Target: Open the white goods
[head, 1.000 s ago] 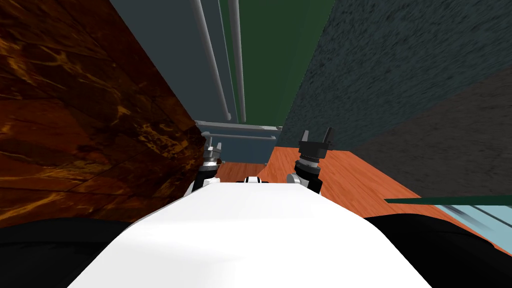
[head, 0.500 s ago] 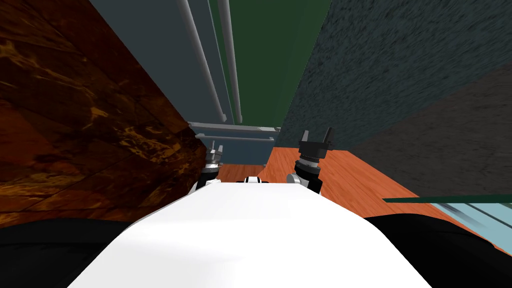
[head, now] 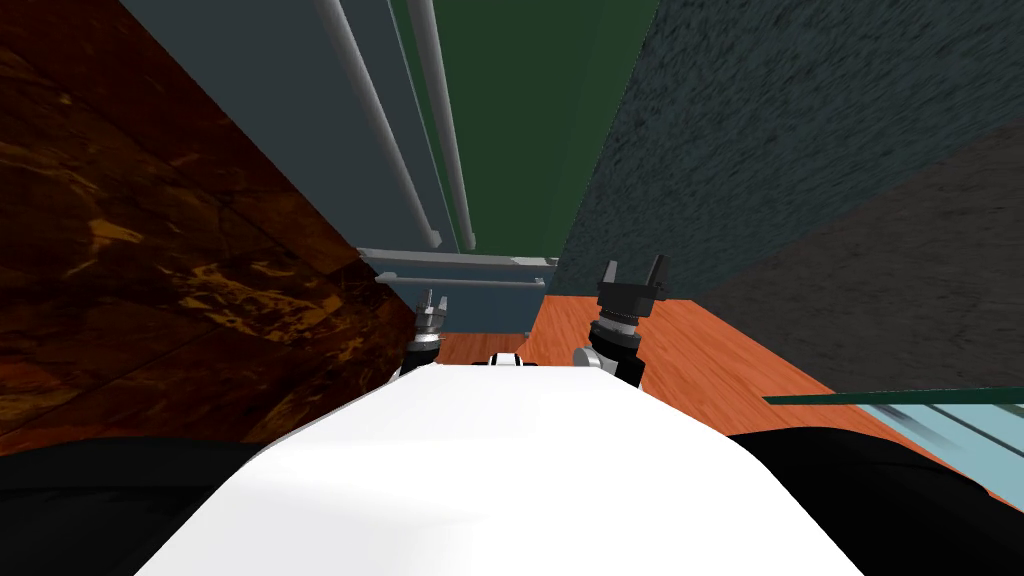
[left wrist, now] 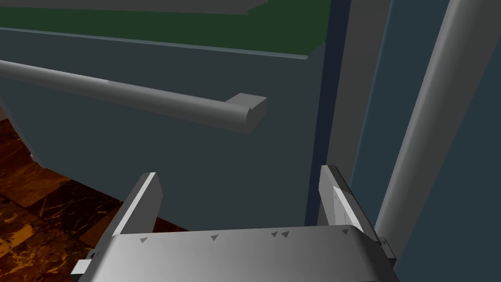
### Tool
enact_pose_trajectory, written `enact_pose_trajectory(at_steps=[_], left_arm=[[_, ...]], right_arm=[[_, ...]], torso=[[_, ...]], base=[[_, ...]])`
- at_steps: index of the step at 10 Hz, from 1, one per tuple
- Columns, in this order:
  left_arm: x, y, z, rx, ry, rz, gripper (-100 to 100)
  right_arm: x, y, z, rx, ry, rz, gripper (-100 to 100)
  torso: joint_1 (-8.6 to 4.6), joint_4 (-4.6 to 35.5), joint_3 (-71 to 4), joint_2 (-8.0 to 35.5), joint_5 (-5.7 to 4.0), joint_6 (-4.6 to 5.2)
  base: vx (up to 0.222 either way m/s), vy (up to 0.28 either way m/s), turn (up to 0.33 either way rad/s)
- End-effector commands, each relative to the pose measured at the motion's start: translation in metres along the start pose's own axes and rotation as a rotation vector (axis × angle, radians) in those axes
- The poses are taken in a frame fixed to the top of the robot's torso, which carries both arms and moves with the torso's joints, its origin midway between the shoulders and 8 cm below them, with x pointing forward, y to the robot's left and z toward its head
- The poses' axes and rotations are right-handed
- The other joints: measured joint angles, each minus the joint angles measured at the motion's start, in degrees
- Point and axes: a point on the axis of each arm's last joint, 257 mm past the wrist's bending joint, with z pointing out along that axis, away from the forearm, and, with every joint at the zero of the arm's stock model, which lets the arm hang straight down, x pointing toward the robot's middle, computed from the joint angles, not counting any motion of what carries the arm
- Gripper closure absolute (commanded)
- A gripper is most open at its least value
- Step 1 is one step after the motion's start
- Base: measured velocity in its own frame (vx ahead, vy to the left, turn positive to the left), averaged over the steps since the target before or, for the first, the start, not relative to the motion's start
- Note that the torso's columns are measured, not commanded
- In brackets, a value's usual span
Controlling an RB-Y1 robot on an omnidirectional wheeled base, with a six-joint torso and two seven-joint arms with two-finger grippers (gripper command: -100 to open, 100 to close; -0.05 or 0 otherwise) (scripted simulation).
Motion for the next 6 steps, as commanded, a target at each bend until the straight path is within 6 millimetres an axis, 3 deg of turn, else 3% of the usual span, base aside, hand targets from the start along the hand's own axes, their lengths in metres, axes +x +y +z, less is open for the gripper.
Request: enact_pose_trajectory(at_steps=[1, 6], left_arm=[[-0.002, 0.014, -0.011, -0.001, -0.001, 0.001, -100], [-0.003, 0.042, -0.036, -0.012, -0.011, 0.001, -100]], right_arm=[[0.000, 0.000, 0.000, 0.000, 0.000, 0.000, 0], [0.000, 0.000, 0.000, 0.000, 0.000, 0.000, 0]], torso=[[-0.04, 0.00, -0.01, -0.02, -0.01, 0.00], [0.09, -0.02, -0.04, -0.06, 0.02, 0.00]], base=[[0.097, -0.064, -0.047], [0.109, -0.046, -0.042]])
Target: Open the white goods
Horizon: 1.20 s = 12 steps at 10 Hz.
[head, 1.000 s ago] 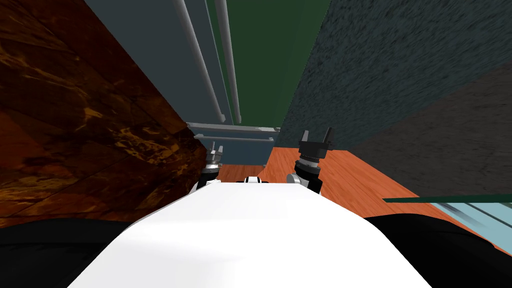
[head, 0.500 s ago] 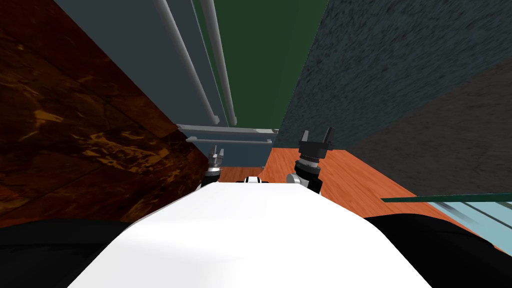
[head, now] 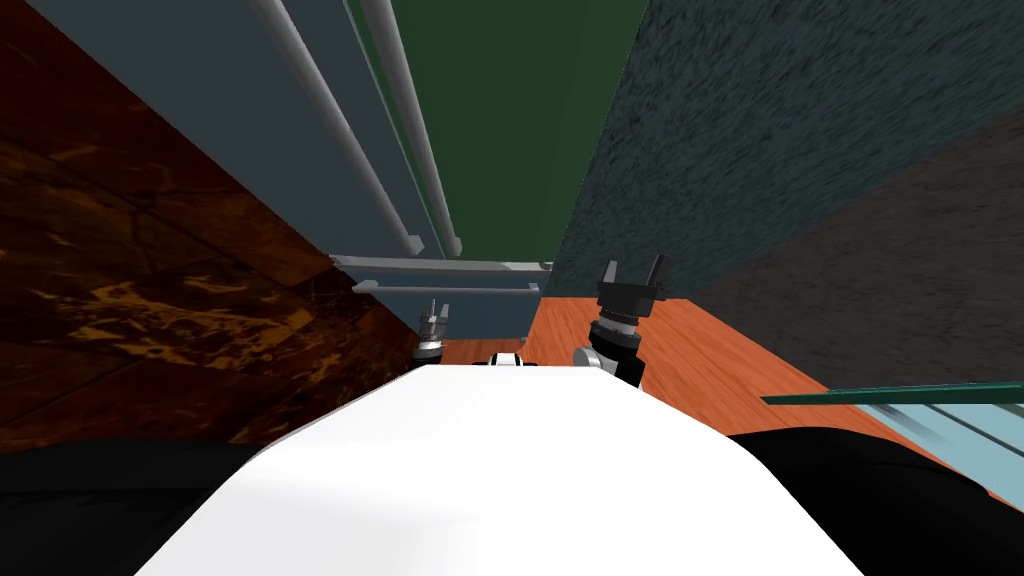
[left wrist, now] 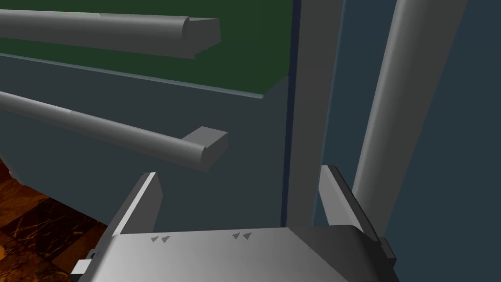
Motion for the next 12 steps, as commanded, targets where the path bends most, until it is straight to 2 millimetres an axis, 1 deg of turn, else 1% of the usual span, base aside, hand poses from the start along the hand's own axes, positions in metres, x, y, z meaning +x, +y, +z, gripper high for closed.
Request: enact_pose_trajectory(at_steps=[1, 4, 5, 12], left_arm=[[0.000, 0.010, -0.010, -0.007, -0.006, 0.000, -100], [0.000, 0.026, -0.026, -0.013, -0.020, -0.004, -100], [-0.001, 0.029, -0.028, -0.021, -0.021, -0.003, -100], [0.003, 0.064, -0.070, -0.052, -0.056, -0.011, -100]], right_arm=[[0.000, 0.000, 0.000, 0.000, 0.000, 0.000, 0], [0.000, 0.000, 0.000, 0.000, 0.000, 0.000, 0], [0.000, 0.000, 0.000, 0.000, 0.000, 0.000, 0], [0.000, 0.000, 0.000, 0.000, 0.000, 0.000, 0]], torso=[[-0.11, 0.01, 0.02, 0.02, -0.03, 0.00], [-0.06, 0.00, 0.00, -0.02, -0.01, 0.00], [-0.08, -0.03, -0.08, -0.13, -0.02, 0.00], [-0.06, 0.01, 0.01, 0.01, -0.02, 0.00]], base=[[0.061, -0.038, -0.013], [0.075, -0.032, -0.042], [0.076, -0.030, -0.012], [0.089, -0.039, -0.040]])
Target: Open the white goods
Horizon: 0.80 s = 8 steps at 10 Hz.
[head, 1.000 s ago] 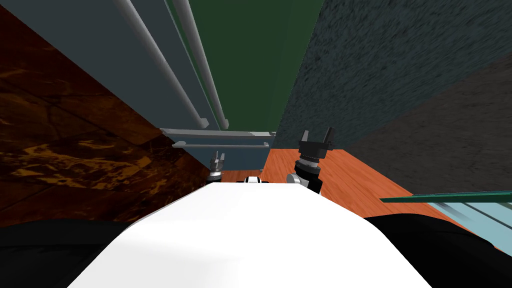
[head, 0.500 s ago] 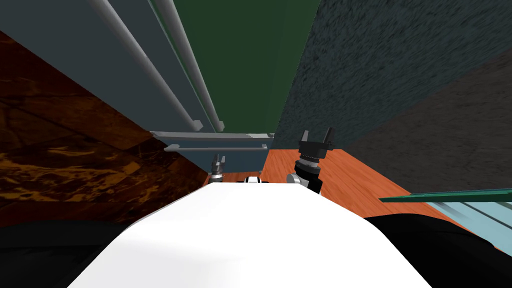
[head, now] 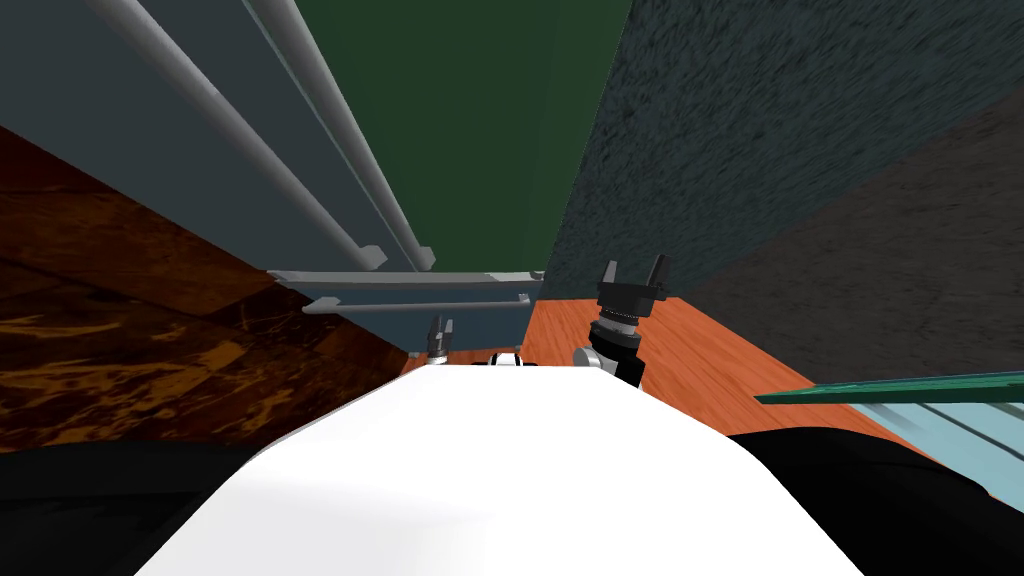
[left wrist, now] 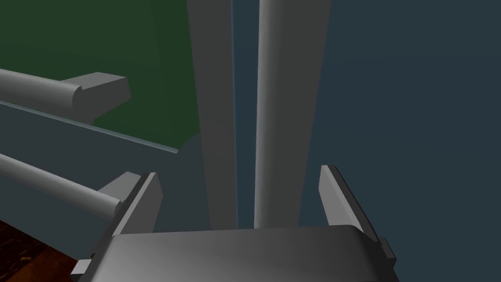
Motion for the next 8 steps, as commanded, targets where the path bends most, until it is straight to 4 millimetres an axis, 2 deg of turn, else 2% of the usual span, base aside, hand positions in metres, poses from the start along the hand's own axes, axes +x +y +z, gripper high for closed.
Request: enact_pose_trajectory(at_steps=[1, 6, 8], left_arm=[[0.001, 0.009, -0.014, -0.008, -0.010, 0.000, -100], [0.008, 0.022, -0.034, -0.018, -0.040, -0.016, -100], [0.006, 0.018, -0.023, -0.018, -0.033, -0.012, -100]], right_arm=[[0.000, 0.000, 0.000, 0.000, 0.000, 0.000, 0], [0.000, 0.000, 0.000, 0.000, 0.000, 0.000, 0], [0.000, 0.000, 0.000, 0.000, 0.000, 0.000, 0]], torso=[[0.04, -0.01, -0.03, -0.03, 0.01, 0.00], [0.01, 0.01, 0.02, 0.05, 0.00, 0.00], [0.03, 0.01, 0.03, 0.07, 0.00, 0.00]], base=[[0.098, -0.034, -0.036], [0.069, -0.025, -0.027], [0.019, -0.009, 0.003]])
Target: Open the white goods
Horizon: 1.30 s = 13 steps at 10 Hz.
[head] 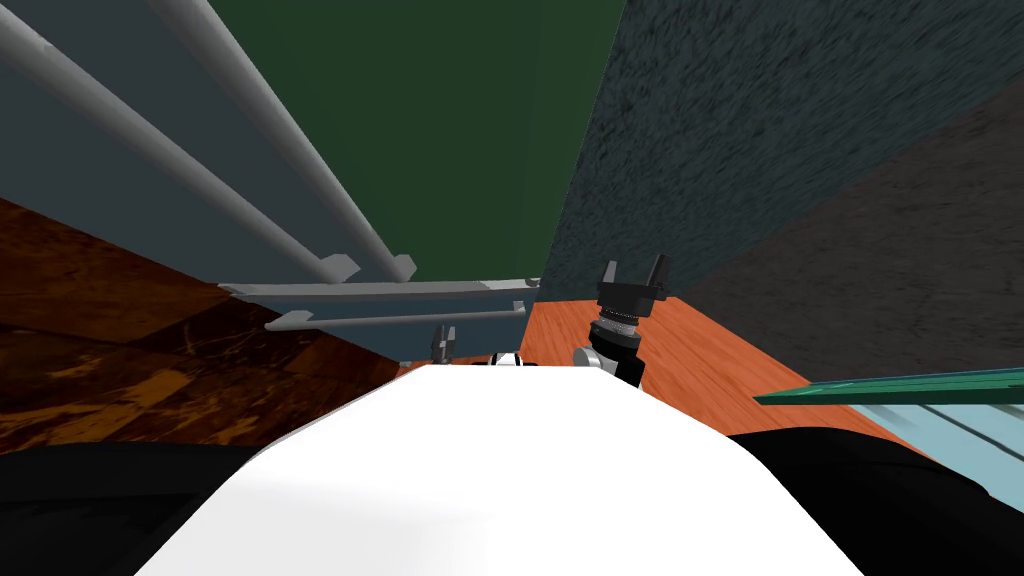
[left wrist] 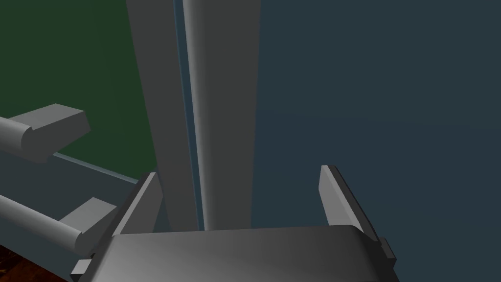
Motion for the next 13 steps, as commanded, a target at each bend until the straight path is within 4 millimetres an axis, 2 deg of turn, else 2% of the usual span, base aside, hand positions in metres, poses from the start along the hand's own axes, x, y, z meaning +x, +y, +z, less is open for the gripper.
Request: enact_pose_trajectory(at_steps=[1, 4, 5, 6, 9, 10, 11, 13], left_arm=[[-0.001, -0.002, 0.012, 0.000, 0.001, 0.000, -100], [-0.001, -0.006, 0.030, 0.000, 0.004, -0.001, -100], [-0.002, -0.006, 0.025, 0.002, 0.003, -0.001, -100], [-0.001, -0.003, 0.018, 0.000, 0.002, 0.000, 100], [0.000, 0.000, 0.003, 0.000, 0.000, 0.000, 100], [-0.001, -0.003, 0.007, 0.004, 0.001, 0.000, 100], [-0.005, -0.007, 0.011, 0.008, 0.021, 0.012, -100], [-0.002, -0.009, 0.018, 0.008, 0.019, 0.001, -100]], right_arm=[[0.000, 0.000, 0.000, 0.000, 0.000, 0.000, 0], [0.000, 0.000, 0.000, 0.000, 0.000, 0.000, 0], [0.000, 0.000, 0.000, 0.000, 0.000, 0.000, 0], [0.000, 0.000, 0.000, 0.000, 0.000, 0.000, 0], [0.000, 0.000, 0.000, 0.000, 0.000, 0.000, 0], [0.000, 0.000, 0.000, 0.000, 0.000, 0.000, 0], [0.000, 0.000, 0.000, 0.000, 0.000, 0.000, 0], [0.000, 0.000, 0.000, 0.000, 0.000, 0.000, 0]], torso=[[0.01, 0.01, 0.02, 0.01, 0.01, 0.01], [-0.04, -0.02, -0.05, -0.09, 0.00, 0.01], [-0.04, -0.03, -0.06, -0.10, 0.00, 0.00], [-0.03, -0.02, -0.04, -0.09, 0.00, 0.00], [0.12, -0.21, -0.15, -0.34, 0.16, 0.06], [0.10, -0.13, -0.17, -0.31, 0.08, 0.00], [0.00, -0.02, -0.11, -0.18, -0.01, 0.01], [-0.12, 0.00, -0.02, -0.04, -0.03, 0.00]], base=[[0.008, -0.005, 0.005], [0.006, -0.005, 0.007], [0.000, 0.000, 0.000], [0.000, 0.000, 0.000], [-0.012, 0.006, -0.009], [-0.007, -0.002, -0.001], [-0.007, -0.021, -0.004], [-0.009, -0.034, -0.001]])
